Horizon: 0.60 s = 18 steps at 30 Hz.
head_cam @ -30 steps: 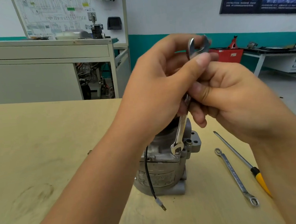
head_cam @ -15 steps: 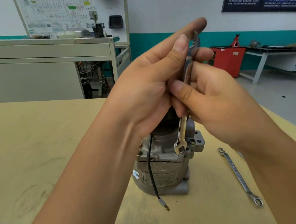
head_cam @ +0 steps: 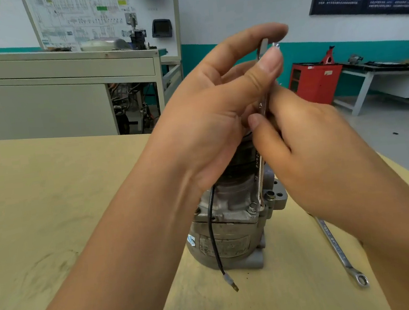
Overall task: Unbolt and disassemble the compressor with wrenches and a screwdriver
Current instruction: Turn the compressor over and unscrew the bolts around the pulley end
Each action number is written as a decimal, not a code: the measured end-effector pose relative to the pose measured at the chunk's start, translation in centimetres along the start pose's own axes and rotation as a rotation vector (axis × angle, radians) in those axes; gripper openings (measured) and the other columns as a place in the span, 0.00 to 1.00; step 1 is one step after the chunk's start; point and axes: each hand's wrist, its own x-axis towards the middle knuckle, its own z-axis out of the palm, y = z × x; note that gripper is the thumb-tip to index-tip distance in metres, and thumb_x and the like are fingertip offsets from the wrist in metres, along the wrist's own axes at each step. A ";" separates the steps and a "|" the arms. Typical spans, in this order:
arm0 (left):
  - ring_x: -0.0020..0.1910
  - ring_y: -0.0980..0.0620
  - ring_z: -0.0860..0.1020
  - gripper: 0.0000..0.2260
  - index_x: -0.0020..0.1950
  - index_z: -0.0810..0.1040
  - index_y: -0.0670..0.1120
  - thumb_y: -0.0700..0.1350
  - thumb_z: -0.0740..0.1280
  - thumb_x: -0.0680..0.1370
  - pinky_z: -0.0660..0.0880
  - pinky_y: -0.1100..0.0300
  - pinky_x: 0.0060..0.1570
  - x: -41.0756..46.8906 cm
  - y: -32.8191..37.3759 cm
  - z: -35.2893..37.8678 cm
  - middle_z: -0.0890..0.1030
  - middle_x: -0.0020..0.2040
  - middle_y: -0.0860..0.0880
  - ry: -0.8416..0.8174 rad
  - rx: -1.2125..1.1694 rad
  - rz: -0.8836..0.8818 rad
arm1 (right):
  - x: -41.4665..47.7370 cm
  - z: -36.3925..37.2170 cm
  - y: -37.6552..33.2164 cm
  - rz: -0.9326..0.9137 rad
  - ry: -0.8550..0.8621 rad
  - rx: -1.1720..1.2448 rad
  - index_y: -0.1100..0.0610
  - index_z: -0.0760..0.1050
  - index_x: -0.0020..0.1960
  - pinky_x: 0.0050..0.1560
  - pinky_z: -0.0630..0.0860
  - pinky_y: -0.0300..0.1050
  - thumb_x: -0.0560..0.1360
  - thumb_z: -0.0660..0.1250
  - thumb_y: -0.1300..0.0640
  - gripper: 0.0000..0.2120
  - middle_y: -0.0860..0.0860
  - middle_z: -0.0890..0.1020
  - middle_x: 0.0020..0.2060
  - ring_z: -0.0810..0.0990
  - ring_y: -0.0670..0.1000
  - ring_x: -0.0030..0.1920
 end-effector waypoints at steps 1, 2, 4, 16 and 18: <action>0.36 0.59 0.75 0.10 0.50 0.79 0.47 0.40 0.66 0.70 0.72 0.68 0.38 0.0 0.1 0.0 0.74 0.37 0.49 0.009 0.029 0.007 | 0.0 -0.3 0.1 0.001 -0.019 0.024 0.46 0.63 0.41 0.33 0.68 0.33 0.74 0.53 0.48 0.05 0.46 0.70 0.28 0.73 0.43 0.35; 0.35 0.59 0.75 0.11 0.51 0.78 0.46 0.41 0.66 0.70 0.72 0.68 0.37 -0.1 0.1 0.1 0.75 0.37 0.49 0.019 0.055 0.010 | 0.1 -0.6 0.2 0.004 -0.041 0.038 0.46 0.63 0.39 0.34 0.68 0.31 0.74 0.53 0.47 0.06 0.46 0.73 0.30 0.74 0.39 0.37; 0.34 0.59 0.77 0.11 0.51 0.78 0.44 0.41 0.65 0.69 0.74 0.67 0.33 -0.1 0.2 0.2 0.78 0.35 0.50 0.035 0.073 0.000 | 0.3 -1.1 0.5 -0.004 -0.082 0.054 0.49 0.67 0.39 0.34 0.69 0.32 0.72 0.54 0.45 0.10 0.41 0.76 0.37 0.74 0.40 0.37; 0.41 0.51 0.84 0.07 0.46 0.73 0.46 0.35 0.68 0.75 0.76 0.64 0.35 -0.6 0.2 0.5 0.85 0.37 0.46 0.113 0.450 0.229 | 0.4 -0.4 0.6 -0.025 -0.027 0.099 0.57 0.72 0.37 0.27 0.70 0.43 0.74 0.58 0.44 0.17 0.50 0.77 0.33 0.74 0.49 0.30; 0.43 0.51 0.83 0.08 0.52 0.75 0.46 0.36 0.67 0.76 0.76 0.60 0.42 -0.6 0.4 0.2 0.85 0.40 0.47 -0.008 0.368 0.129 | 0.3 -0.4 0.8 -0.053 -0.046 0.096 0.56 0.70 0.35 0.29 0.68 0.41 0.74 0.57 0.49 0.14 0.48 0.76 0.33 0.73 0.47 0.30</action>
